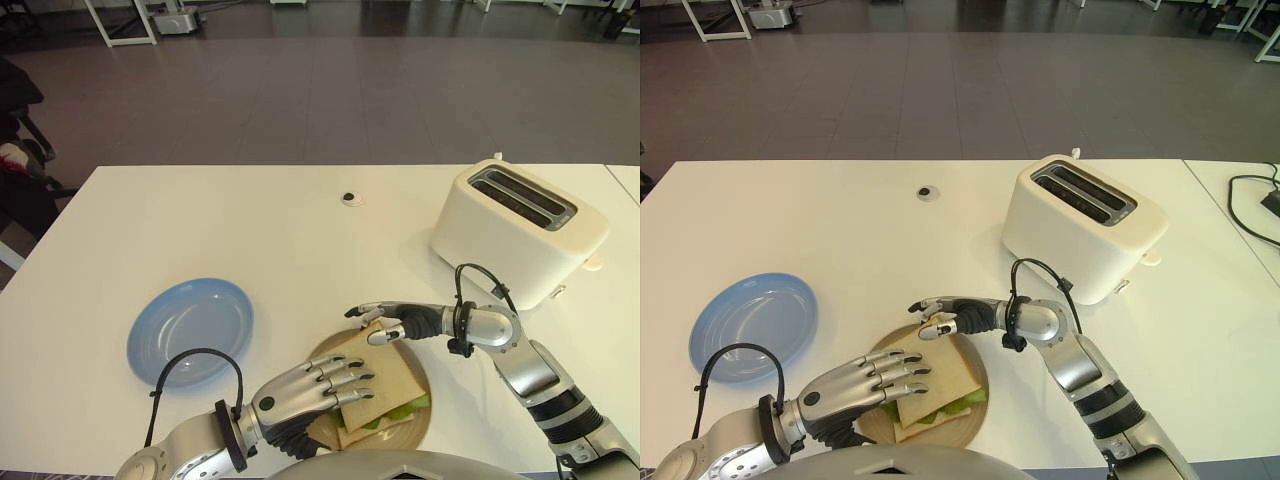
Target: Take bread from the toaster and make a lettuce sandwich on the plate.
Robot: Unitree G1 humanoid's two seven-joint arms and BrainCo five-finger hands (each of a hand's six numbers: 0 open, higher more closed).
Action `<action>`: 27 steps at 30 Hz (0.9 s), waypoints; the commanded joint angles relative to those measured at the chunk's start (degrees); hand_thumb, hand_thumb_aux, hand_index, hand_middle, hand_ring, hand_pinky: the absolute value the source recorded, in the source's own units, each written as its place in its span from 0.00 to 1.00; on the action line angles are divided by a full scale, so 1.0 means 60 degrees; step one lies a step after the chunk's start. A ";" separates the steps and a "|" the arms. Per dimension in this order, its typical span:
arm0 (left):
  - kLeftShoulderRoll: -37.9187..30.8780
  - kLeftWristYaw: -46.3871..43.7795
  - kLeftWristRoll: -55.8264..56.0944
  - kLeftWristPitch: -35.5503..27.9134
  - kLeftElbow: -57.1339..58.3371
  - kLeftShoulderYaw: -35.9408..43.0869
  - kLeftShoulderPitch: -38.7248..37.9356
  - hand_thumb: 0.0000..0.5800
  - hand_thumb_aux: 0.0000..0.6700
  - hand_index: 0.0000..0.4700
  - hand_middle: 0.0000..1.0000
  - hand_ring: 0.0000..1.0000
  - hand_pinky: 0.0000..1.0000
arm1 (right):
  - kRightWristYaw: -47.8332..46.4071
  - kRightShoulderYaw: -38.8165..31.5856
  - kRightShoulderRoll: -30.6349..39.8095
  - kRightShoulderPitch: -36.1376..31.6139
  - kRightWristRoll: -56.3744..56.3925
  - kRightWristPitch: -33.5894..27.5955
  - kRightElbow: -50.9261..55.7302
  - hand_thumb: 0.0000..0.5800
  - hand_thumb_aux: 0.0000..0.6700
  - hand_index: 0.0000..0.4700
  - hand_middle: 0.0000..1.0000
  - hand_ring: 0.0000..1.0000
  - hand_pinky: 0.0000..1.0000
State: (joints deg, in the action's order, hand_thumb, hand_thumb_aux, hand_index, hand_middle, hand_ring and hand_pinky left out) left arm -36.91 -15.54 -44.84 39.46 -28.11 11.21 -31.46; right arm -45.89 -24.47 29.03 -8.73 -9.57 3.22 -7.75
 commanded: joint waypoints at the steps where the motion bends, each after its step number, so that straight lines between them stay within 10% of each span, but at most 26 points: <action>1: -0.0776 -0.1087 -0.0892 0.0128 0.0553 0.0899 -0.0510 0.44 0.25 0.25 0.00 0.00 0.00 | 0.0902 0.0686 -0.0318 -0.0910 -0.0185 0.0220 0.0451 0.00 0.00 0.00 0.00 0.00 0.00; 8: -0.1166 -0.1018 -0.2072 -0.0216 0.0971 0.1228 -0.0023 0.52 0.31 0.31 0.00 0.00 0.00 | 0.1796 0.2028 -0.0280 -0.1765 0.0253 0.0633 0.1152 0.00 0.00 0.00 0.00 0.00 0.00; 13: -0.1054 -0.0875 -0.3357 -0.0565 0.1594 0.1572 0.1322 0.75 0.50 0.50 0.00 0.00 0.00 | 0.1879 0.2344 -0.0226 -0.1567 0.0408 0.0925 0.1322 0.00 0.00 0.00 0.00 0.00 0.00; 27: -0.0964 -0.0521 -0.1985 -0.1338 0.2574 0.1532 0.4697 0.60 0.36 0.36 0.00 0.00 0.00 | 0.2230 0.2372 -0.0090 -0.1152 0.0203 0.1974 0.1755 0.00 0.00 0.00 0.00 0.00 0.00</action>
State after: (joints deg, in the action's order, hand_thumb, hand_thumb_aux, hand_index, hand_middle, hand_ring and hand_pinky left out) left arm -39.65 -14.88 -55.29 32.73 -15.34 20.82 -2.28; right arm -32.48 -10.69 27.73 -16.32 -8.04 14.63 2.37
